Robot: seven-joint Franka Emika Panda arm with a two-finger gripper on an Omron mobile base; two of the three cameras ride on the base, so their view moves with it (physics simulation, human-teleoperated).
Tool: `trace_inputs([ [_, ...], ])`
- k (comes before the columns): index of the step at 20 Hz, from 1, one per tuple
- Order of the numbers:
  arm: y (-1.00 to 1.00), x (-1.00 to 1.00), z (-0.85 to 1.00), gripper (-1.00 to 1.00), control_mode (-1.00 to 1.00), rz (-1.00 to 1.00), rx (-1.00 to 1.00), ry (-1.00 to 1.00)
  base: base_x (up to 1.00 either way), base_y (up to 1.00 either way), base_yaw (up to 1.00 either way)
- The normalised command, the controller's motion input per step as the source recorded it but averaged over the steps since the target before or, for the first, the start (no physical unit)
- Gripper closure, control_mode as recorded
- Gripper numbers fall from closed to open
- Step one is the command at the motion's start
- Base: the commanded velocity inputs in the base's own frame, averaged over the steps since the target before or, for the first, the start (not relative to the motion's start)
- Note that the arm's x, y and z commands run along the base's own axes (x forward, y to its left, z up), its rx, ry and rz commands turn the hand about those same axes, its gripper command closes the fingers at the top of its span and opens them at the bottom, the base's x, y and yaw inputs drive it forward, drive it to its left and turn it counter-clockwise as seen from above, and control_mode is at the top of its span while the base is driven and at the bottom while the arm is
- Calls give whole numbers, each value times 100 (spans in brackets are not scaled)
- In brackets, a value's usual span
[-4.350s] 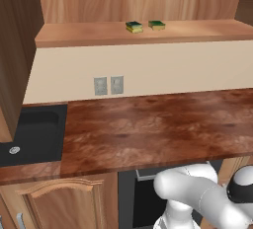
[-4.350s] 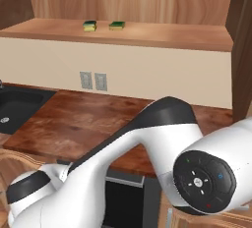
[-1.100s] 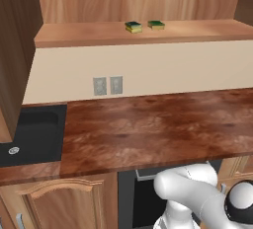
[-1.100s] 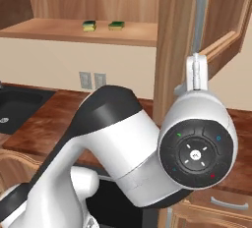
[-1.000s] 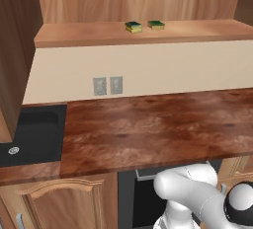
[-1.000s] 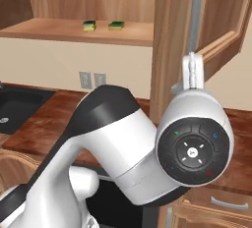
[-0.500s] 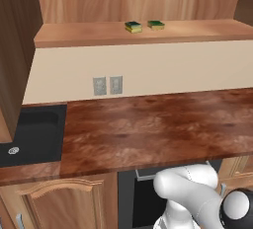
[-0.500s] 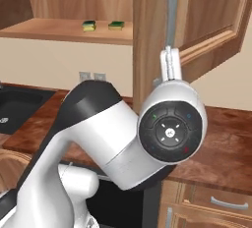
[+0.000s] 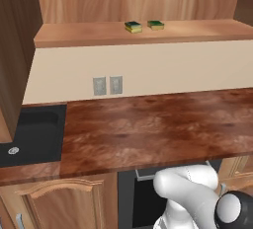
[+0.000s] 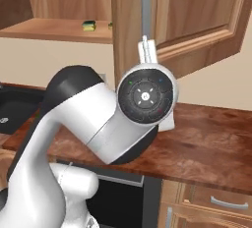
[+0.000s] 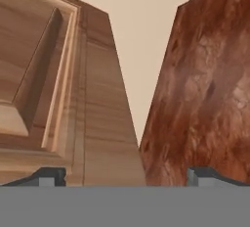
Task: Pick up the sponge and sponge from the sink, and place them back in the cabinet, and close the cabinet doors.
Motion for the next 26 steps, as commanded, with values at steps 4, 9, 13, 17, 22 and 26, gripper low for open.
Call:
trace_inputs([
  [4,19,63,0,-100,-100,8,12,11,0,0,0],
  [9,14,62,0,-100,-100,13,14,6,0,0,0],
  [13,13,61,0,-100,-100,16,15,3,0,0,0],
  [17,21,52,-4,-100,-100,13,11,3,0,0,0],
  [22,25,55,-5,-100,-100,12,8,8,0,0,0],
  [26,28,55,-5,-100,-100,11,6,8,0,0,0],
])
